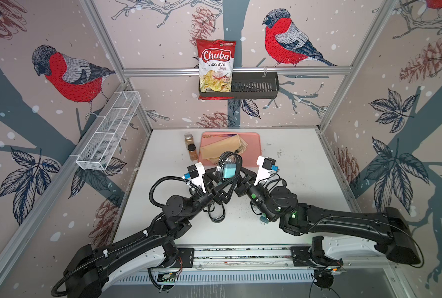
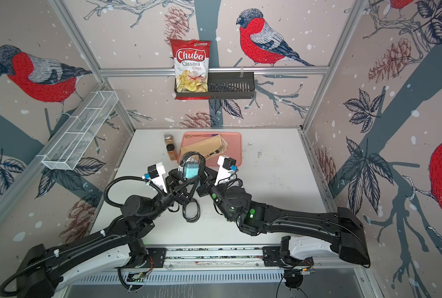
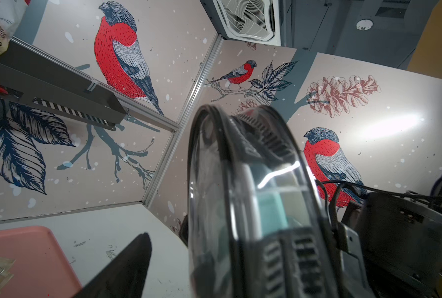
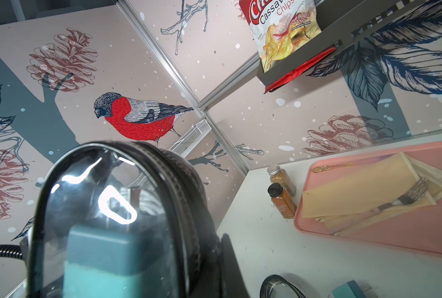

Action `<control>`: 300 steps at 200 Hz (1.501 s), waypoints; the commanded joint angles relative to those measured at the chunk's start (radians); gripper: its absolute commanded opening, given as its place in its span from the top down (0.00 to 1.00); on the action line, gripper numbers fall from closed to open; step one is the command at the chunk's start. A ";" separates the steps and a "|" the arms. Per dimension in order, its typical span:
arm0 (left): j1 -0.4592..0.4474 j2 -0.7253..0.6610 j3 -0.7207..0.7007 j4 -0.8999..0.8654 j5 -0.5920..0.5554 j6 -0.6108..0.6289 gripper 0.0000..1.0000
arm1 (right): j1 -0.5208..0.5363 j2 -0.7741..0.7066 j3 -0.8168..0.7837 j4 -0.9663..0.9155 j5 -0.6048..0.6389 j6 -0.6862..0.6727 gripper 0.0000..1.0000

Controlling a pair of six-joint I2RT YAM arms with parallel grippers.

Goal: Pack away charging kits
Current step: Zip the zipper on the storage bag.

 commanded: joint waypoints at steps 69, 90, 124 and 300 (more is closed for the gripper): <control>0.000 0.079 0.086 0.062 -0.059 0.020 0.44 | 0.026 -0.007 -0.020 0.068 -0.013 0.028 1.00; 0.000 0.076 0.096 0.038 -0.059 0.016 0.58 | 0.025 -0.006 -0.026 0.068 -0.008 0.028 1.00; 0.001 0.050 0.097 -0.011 -0.053 0.014 0.78 | 0.020 -0.023 -0.048 0.072 0.000 0.012 1.00; 0.000 -0.085 0.233 -0.690 0.067 -0.078 1.00 | -0.135 -0.106 -0.147 0.075 -0.134 -0.245 1.00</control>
